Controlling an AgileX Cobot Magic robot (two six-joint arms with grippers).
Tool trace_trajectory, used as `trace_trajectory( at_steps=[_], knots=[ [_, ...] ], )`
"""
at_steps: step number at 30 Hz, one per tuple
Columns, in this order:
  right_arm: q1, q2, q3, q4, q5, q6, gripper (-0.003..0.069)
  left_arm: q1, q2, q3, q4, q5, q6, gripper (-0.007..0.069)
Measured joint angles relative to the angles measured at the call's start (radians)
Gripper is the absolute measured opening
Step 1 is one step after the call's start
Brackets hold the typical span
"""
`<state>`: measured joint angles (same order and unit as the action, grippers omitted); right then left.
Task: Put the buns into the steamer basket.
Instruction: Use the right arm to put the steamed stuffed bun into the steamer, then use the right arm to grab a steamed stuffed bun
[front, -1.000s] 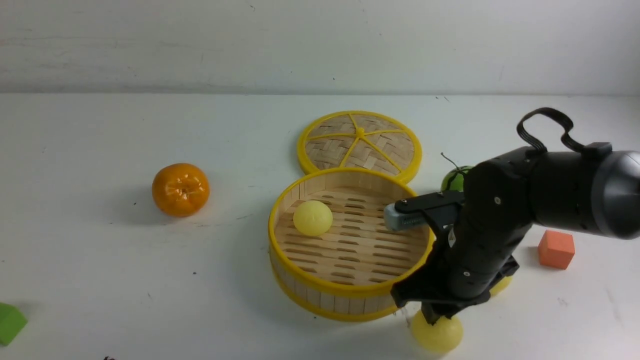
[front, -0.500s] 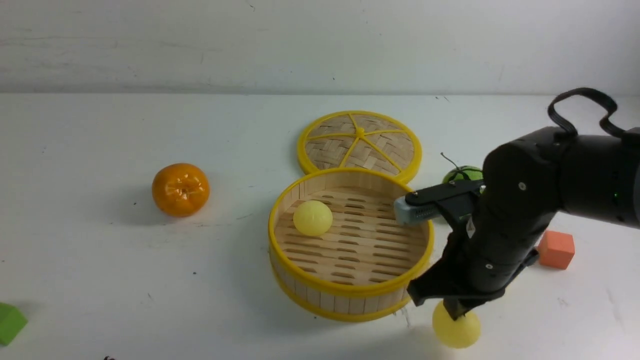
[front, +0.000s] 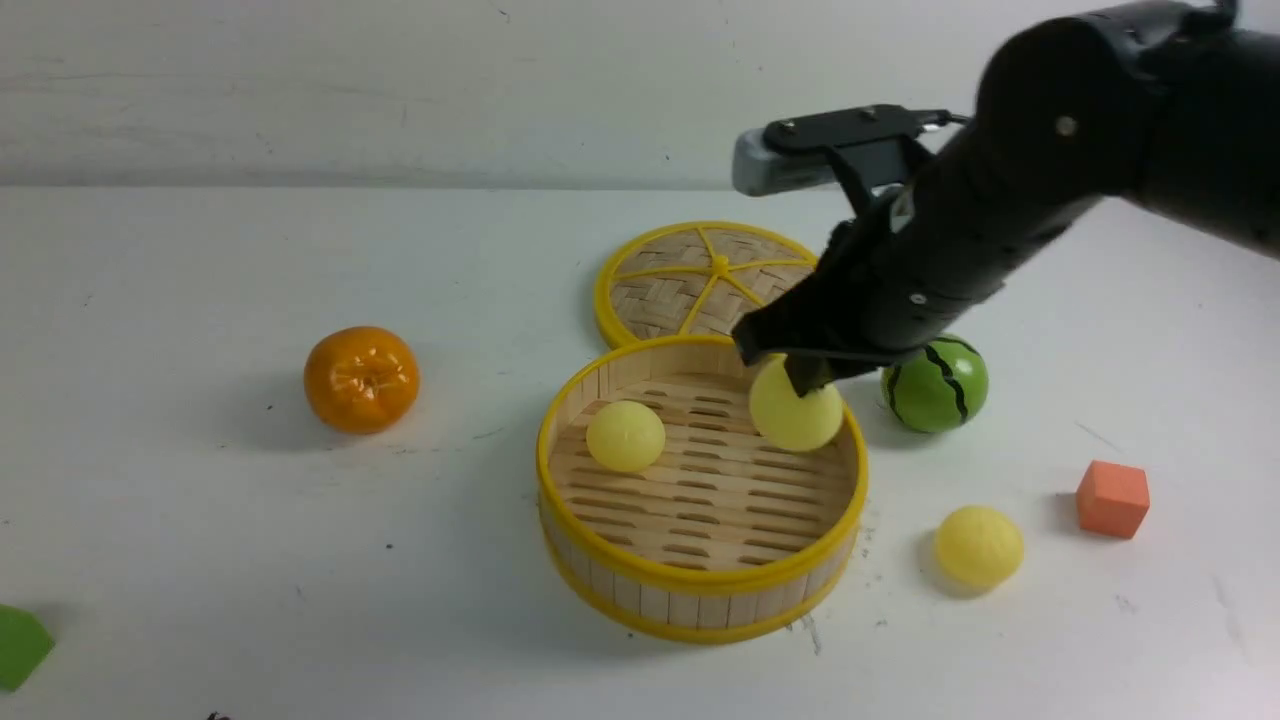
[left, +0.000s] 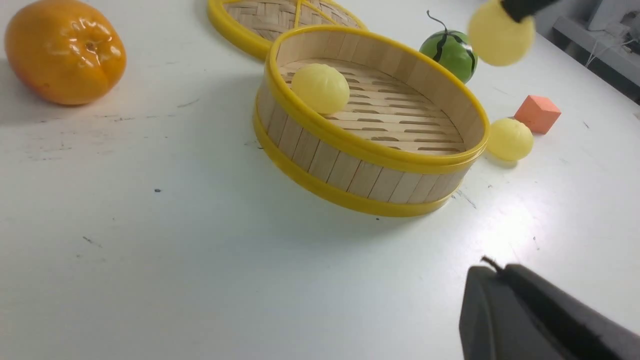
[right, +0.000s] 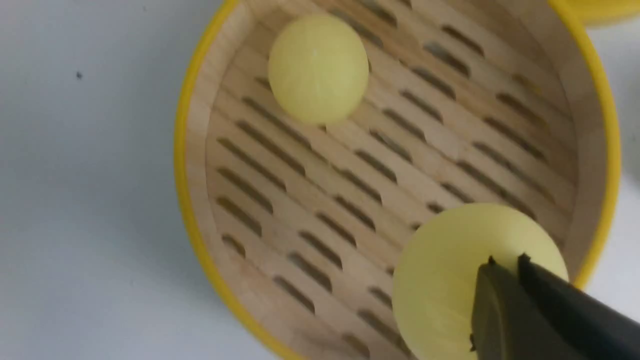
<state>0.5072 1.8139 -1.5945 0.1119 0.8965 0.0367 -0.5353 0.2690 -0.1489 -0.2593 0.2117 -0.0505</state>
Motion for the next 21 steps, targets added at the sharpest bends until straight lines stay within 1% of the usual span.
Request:
trace_trajectory(
  at_steps=[5,6,10,14,15,19,20,21],
  knots=[
    [-0.003,0.231,-0.158,-0.001,-0.004,0.014,0.001,0.0,0.0,0.0,0.0,0.0,0.0,0.0007],
    [-0.005,0.231,-0.162,-0.001,-0.004,0.014,0.001,0.0,0.0,0.0,0.0,0.0,0.0,0.0007],
    [-0.013,0.298,-0.198,-0.029,-0.003,0.081,0.0048,0.0,0.0,0.0,0.0,0.0,0.0,0.0011],
    [-0.027,0.302,-0.207,-0.04,-0.003,0.147,0.0183,0.0,0.0,0.0,0.0,0.0,0.0,0.0018],
    [-0.029,0.302,-0.207,-0.04,0.001,0.159,0.0249,0.0,0.0,0.0,0.0,0.0,0.0,0.0018],
    [-0.031,0.289,-0.213,-0.043,0.054,0.162,0.0416,0.0,0.0,0.0,0.0,0.0,0.0,0.0022],
    [-0.031,0.289,-0.214,-0.043,0.06,0.161,0.0422,0.0,0.0,0.0,0.0,0.0,0.0,0.0022],
    [-0.032,0.251,-0.215,-0.045,0.11,0.144,0.0461,0.0,0.0,0.0,0.0,0.0,0.0,0.0024]
  ],
)
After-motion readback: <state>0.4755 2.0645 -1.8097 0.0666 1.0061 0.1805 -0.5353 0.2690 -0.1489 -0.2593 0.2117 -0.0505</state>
